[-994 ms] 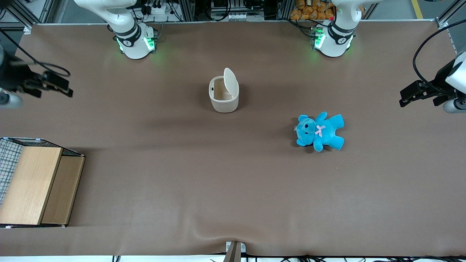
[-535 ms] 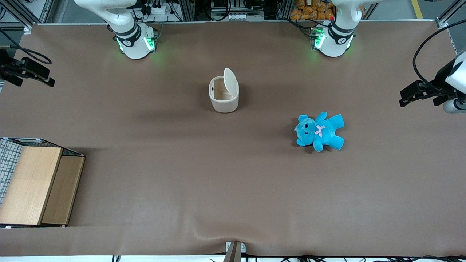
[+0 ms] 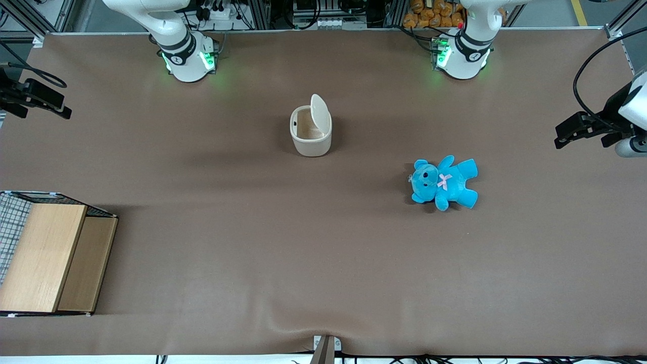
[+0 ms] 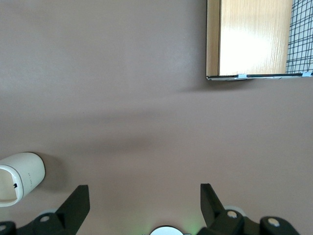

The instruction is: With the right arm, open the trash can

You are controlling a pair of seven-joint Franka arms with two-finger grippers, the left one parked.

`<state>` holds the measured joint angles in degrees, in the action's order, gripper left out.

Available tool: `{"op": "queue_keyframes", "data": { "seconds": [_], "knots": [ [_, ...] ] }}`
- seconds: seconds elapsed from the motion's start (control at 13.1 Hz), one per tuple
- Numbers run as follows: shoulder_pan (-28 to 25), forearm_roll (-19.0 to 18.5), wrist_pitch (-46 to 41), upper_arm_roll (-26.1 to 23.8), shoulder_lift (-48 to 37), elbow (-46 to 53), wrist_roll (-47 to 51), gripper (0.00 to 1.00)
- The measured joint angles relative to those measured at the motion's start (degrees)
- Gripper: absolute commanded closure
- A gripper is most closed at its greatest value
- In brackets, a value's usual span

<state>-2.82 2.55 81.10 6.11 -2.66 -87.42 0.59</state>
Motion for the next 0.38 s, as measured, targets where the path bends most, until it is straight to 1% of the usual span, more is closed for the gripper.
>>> {"op": "queue_keyframes", "data": {
  "seconds": [0.38],
  "knots": [
    [-0.1, -0.5, 0.0, 0.0, 0.0, -0.1, 0.0, 0.0]
  ]
}}
